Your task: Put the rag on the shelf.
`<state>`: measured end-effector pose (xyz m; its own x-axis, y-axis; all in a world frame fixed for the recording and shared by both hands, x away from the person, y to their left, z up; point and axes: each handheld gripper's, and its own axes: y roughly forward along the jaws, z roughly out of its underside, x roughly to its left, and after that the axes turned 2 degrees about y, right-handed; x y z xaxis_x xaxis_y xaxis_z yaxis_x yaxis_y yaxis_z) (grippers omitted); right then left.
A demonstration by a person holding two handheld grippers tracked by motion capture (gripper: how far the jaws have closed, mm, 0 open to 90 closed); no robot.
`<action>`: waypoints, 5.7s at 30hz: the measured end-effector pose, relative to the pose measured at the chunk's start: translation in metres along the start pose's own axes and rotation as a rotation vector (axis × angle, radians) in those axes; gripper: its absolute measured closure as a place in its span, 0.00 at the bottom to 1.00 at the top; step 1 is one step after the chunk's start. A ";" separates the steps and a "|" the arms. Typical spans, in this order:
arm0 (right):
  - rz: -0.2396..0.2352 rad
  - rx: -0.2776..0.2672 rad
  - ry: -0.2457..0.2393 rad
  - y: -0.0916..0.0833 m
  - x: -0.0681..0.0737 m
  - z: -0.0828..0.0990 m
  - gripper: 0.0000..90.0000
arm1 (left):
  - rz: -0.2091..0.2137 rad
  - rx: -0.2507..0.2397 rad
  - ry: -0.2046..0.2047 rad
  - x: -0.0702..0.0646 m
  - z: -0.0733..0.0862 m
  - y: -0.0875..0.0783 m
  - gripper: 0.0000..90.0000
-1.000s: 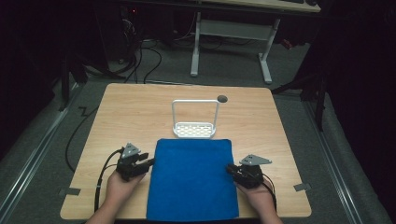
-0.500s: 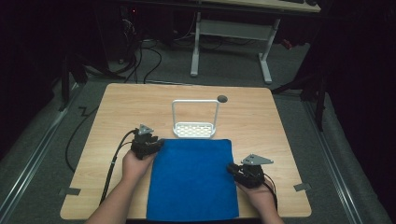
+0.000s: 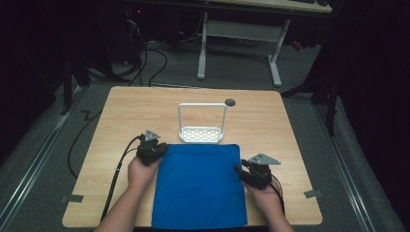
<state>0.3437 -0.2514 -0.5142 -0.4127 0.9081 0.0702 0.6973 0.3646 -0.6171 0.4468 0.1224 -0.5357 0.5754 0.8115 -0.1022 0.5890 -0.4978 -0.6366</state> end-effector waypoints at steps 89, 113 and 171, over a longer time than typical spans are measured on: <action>-0.062 -0.597 -0.103 -0.111 0.031 -0.079 0.98 | 0.083 -0.601 0.146 -0.058 -0.047 -0.163 0.98; -0.086 -0.676 -0.110 -0.123 0.035 -0.110 0.99 | 0.040 -0.644 0.208 -0.052 -0.083 -0.173 0.98; 0.171 -0.255 -0.098 0.038 -0.064 -0.233 0.99 | -0.171 -0.194 0.156 0.032 -0.187 -0.030 0.98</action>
<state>0.5334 -0.2475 -0.3592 -0.3226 0.9411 -0.1014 0.8807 0.2592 -0.3964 0.5538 0.1066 -0.3765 0.5296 0.8394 0.1224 0.7737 -0.4189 -0.4752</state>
